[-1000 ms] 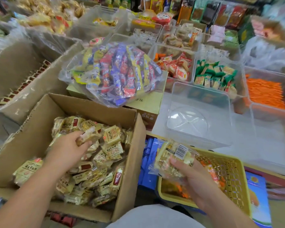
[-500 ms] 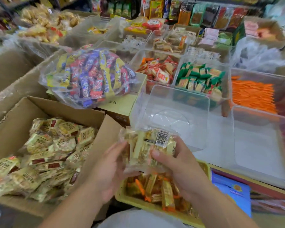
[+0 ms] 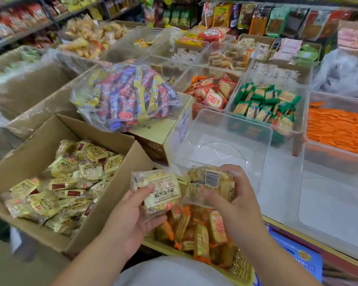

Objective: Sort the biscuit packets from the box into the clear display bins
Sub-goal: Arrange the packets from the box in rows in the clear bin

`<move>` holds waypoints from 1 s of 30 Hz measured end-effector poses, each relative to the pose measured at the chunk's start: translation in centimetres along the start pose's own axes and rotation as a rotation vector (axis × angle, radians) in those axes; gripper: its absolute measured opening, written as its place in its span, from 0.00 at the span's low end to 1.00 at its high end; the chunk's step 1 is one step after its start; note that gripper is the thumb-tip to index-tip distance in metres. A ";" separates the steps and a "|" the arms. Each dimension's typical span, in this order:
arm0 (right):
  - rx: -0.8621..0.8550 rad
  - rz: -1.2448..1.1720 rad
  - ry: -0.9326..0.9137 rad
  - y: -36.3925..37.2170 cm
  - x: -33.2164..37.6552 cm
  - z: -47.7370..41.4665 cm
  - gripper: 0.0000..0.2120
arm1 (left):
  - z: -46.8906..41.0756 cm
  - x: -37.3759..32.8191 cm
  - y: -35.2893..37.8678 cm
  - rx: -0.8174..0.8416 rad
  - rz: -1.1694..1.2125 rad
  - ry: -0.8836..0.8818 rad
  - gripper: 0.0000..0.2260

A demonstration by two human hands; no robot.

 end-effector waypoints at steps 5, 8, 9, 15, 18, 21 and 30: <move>0.037 0.682 -0.774 1.8 3.0 1.1 0.31 | -0.3 1.9 1.3 0.058 0.014 -0.132 0.27; 0.116 0.697 -0.773 2.7 1.7 1.0 0.33 | -0.3 2.4 2.2 0.105 -0.039 -0.155 0.28; 0.140 0.688 -0.770 2.7 1.4 1.0 0.29 | -0.4 2.4 2.3 0.114 -0.046 -0.148 0.27; 0.234 0.697 -0.670 2.4 -0.1 0.1 0.19 | -1.3 1.8 2.3 0.122 -0.033 -0.120 0.27; 0.238 0.745 -0.605 2.4 -1.2 -0.1 0.25 | -1.8 1.1 2.3 0.105 -0.070 -0.073 0.26; 0.078 0.788 -0.607 2.2 -1.3 -0.4 0.24 | -2.4 0.9 2.5 0.089 -0.115 -0.030 0.28; -0.121 0.657 -0.136 -4.1 -4.3 -10.5 0.11 | -5.4 -0.2 0.6 -0.024 -0.031 0.071 0.24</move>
Point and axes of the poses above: each hand's wrist, its own z-axis away from the middle knuckle, its own y-axis out of the palm, x = y × z, the point moved 8 cm from there along -z, towards the middle knuckle, and after that the axes turned 3 degrees about y, right-handed, at the moved point
